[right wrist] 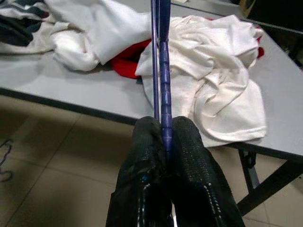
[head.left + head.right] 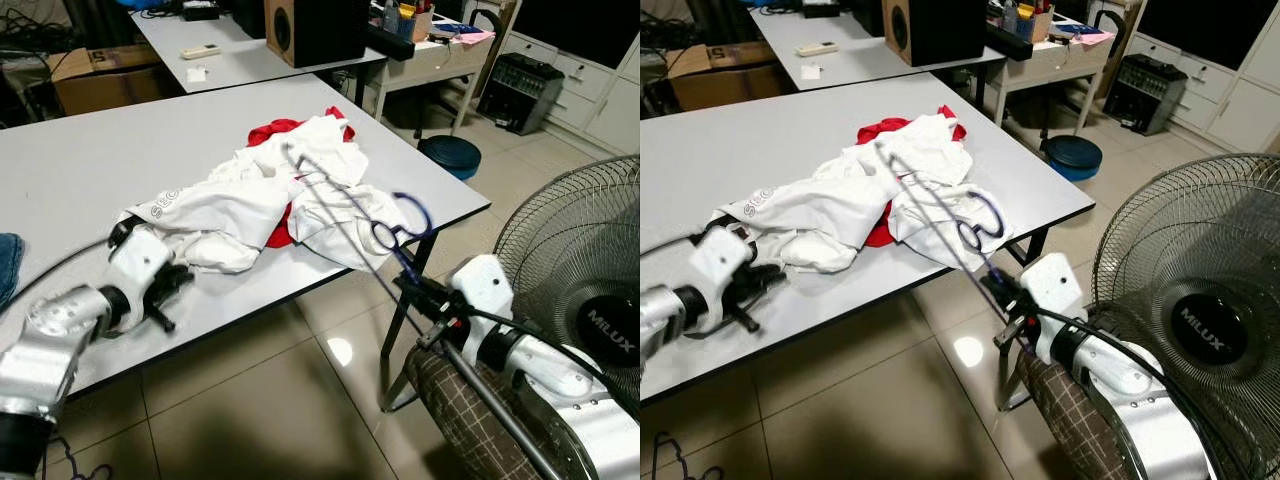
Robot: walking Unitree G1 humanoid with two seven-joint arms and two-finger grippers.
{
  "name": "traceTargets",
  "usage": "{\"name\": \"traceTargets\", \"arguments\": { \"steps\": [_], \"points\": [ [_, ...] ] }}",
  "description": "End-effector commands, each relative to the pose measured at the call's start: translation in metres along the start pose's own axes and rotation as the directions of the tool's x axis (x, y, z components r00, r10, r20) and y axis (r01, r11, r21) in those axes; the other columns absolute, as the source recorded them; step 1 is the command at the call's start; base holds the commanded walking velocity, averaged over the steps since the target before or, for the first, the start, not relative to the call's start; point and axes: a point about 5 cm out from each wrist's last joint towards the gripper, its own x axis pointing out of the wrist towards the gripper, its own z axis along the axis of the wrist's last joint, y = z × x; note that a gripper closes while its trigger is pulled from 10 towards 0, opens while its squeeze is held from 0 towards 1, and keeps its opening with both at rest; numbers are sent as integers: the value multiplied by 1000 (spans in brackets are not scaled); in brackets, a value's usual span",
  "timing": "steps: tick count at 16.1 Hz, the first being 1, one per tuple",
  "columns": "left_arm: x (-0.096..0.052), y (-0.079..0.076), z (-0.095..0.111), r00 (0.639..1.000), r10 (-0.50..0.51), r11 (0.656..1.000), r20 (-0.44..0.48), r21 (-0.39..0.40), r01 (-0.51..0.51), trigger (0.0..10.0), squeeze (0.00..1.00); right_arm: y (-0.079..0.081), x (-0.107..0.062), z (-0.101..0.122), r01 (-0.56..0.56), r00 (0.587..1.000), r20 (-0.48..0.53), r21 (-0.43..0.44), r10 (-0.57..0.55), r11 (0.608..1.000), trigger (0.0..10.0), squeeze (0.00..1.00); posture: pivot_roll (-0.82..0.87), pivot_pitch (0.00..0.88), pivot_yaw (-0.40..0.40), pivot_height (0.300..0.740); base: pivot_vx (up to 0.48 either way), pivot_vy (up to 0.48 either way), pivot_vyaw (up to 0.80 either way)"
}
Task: Hang hanger
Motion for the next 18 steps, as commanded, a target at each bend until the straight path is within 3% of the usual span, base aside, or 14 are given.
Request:
{"name": "traceTargets", "arguments": {
  "steps": [1, 3, 8, 9, 10, 13, 17, 18],
  "points": [
    [-1, -5, 0, 1000, -10, 999, -22, 33, 11, 10000, 1000, -2, -1, -2, -7, 1000, -15, -21, 6, 1000, 10000, 0, -20, 0, -31, 740, 0, 0, 0],
    [-1, -5, -10, 997, 27, 998, -67, 62, -23, 10000, 1000, -1, 2, -2, -25, 1000, -19, -27, 24, 999, 10000, 0, -20, 0, -36, 740, 0, 0, 0],
    [5, 4, -9, 987, 152, 984, -53, 101, -146, 10000, 1000, -2, 2, -2, -30, 999, -17, -35, 29, 999, 10000, 0, -23, 0, -34, 740, 0, 0, 0],
    [8, 5, -10, 987, 157, 986, -44, 60, -154, 10000, 184, -2, 2, -2, -28, 999, -17, -34, 28, 999, 10000, 0, -23, 0, -33, 740, 0, 0, 0],
    [12, 4, -13, 986, 155, 987, -55, 43, -153, 10000, 0, -2, 2, -2, -28, 999, -17, -33, 27, 999, 10000, 0, -22, 0, -33, 740, 0, 0, 0],
    [26, 5, -24, 977, 177, 983, -120, -34, -182, 10000, 0, -1, 4, -2, -27, 1000, -14, -34, 26, 999, 10000, 0, -28, 0, -23, 740, 0, 0, 0],
    [28, 6, -35, 960, 196, 979, -200, -12, -202, 10000, 0, -1, 2, -2, -19, 1000, -17, -31, 19, 999, 10000, 0, -35, 0, -14, 740, 0, 0, 0],
    [29, 3, -39, 958, 180, 982, -224, -13, -188, 3725, 0, 0, 1, -3, -19, 1000, -18, -30, 19, 999, 10000, 0, -35, 0, -14, 740, 0, 0, 0]
  ]
}}
